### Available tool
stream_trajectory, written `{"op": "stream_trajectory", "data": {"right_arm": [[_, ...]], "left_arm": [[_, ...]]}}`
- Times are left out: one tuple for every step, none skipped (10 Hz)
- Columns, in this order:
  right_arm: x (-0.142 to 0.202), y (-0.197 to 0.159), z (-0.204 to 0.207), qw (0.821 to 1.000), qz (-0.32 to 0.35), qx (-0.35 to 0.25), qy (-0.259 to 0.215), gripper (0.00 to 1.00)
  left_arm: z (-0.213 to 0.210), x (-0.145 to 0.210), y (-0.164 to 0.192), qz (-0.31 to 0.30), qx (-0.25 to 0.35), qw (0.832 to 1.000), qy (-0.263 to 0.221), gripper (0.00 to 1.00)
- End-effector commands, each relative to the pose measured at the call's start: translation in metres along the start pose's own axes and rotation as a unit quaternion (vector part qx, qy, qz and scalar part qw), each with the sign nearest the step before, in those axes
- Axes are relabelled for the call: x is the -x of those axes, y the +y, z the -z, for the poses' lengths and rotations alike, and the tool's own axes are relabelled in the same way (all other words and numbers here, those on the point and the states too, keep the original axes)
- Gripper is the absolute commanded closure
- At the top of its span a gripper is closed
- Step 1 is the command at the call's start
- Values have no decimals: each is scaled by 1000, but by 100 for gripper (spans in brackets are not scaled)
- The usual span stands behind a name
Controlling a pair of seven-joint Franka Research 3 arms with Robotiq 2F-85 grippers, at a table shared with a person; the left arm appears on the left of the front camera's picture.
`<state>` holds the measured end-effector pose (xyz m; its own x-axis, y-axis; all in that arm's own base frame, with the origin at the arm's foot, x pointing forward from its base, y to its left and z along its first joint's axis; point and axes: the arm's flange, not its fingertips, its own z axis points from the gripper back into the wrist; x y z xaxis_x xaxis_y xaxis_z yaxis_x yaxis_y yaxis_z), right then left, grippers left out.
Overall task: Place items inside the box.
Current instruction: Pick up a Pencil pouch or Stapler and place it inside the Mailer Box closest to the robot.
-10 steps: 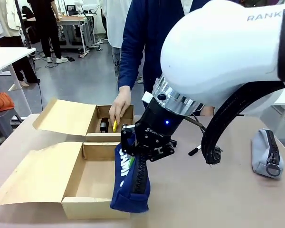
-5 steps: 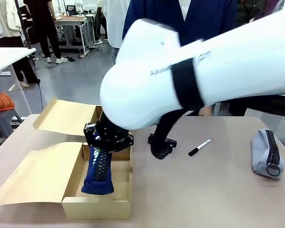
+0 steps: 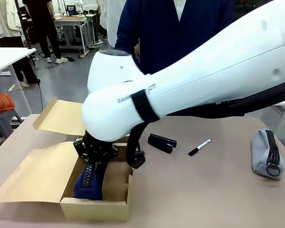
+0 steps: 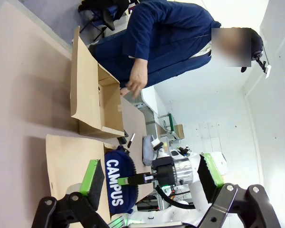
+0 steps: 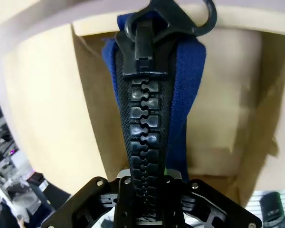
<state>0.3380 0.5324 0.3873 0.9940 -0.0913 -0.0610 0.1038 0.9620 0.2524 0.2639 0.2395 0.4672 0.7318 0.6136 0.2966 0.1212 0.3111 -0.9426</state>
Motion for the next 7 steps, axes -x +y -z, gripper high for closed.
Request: {"op": "stream_trajectory", "data": {"right_arm": [[-9, 19, 15, 1000, 16, 25, 5, 93], [-12, 16, 22, 999, 22, 36, 9, 93], [-13, 11, 28, 999, 24, 40, 11, 93], [-16, 9, 31, 999, 26, 39, 15, 93], [-16, 7, 32, 999, 24, 37, 17, 93], [-17, 6, 34, 999, 21, 37, 19, 93], [-16, 4, 34, 999, 18, 40, 21, 93]], "left_arm": [[1, 0, -1, 10, 11, 1000, -6, 0], [1, 0, -1, 10, 11, 1000, -6, 0], [1, 0, -1, 10, 11, 1000, -6, 0], [1, 0, -1, 10, 11, 1000, -6, 0], [1, 0, -1, 10, 11, 1000, -6, 0], [1, 0, -1, 10, 11, 1000, -6, 0], [1, 0, -1, 10, 11, 1000, -6, 0]]}}
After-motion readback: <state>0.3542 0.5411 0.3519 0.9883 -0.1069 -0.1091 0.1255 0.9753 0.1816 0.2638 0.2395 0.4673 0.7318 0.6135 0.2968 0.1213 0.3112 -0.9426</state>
